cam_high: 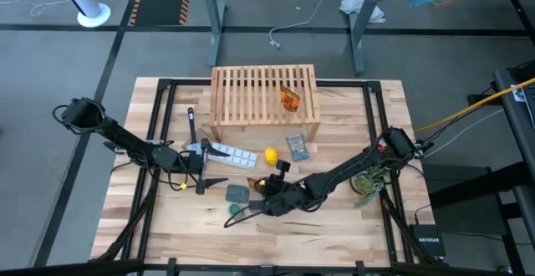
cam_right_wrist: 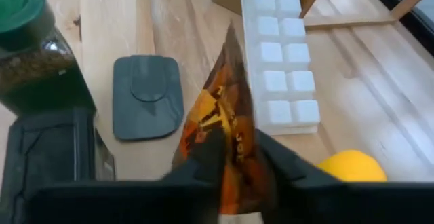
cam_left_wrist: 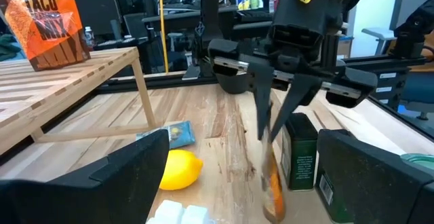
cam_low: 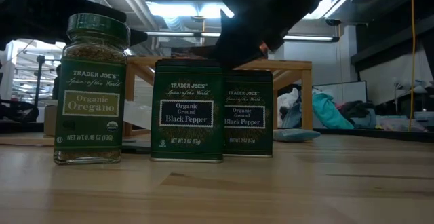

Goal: Shelf spices
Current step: Put the orange seasoning pack on the shelf

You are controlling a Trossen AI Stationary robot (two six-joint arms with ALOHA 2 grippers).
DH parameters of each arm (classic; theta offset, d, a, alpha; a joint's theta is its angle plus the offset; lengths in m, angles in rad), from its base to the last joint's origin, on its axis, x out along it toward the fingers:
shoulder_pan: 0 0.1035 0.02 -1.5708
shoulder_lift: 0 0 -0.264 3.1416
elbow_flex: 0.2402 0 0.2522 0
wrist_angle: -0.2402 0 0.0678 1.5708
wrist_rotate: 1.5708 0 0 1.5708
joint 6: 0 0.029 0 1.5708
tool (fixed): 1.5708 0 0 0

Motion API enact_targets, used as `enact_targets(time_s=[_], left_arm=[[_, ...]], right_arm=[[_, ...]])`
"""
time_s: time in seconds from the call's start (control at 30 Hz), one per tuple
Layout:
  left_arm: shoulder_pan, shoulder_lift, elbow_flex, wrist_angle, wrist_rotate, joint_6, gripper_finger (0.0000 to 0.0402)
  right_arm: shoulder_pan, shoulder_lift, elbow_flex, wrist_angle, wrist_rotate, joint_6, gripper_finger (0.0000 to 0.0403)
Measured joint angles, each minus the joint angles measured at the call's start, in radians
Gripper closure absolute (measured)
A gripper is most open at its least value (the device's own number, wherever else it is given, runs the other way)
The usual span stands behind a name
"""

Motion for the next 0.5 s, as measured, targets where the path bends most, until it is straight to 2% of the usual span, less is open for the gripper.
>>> enact_targets(time_s=[0.07, 0.23, 0.33, 0.5], left_arm=[[0.000, 0.000, 0.000, 0.000, 0.000, 0.000, 0.0034], [0.000, 0.000, 0.000, 0.000, 0.000, 0.000, 0.0034], [0.000, 0.000, 0.000, 0.000, 0.000, 0.000, 0.0034], [0.000, 0.000, 0.000, 0.000, 0.000, 0.000, 0.0034]], right_arm=[[0.000, 0.000, 0.000, 0.000, 0.006, -0.024, 0.0390], [0.001, -0.001, 0.000, -0.008, 0.067, 0.001, 0.0390], [0.002, -0.007, 0.000, -0.012, 0.126, -0.038, 0.0397], [0.002, -0.086, 0.000, -0.024, 0.215, -0.095, 0.0398]])
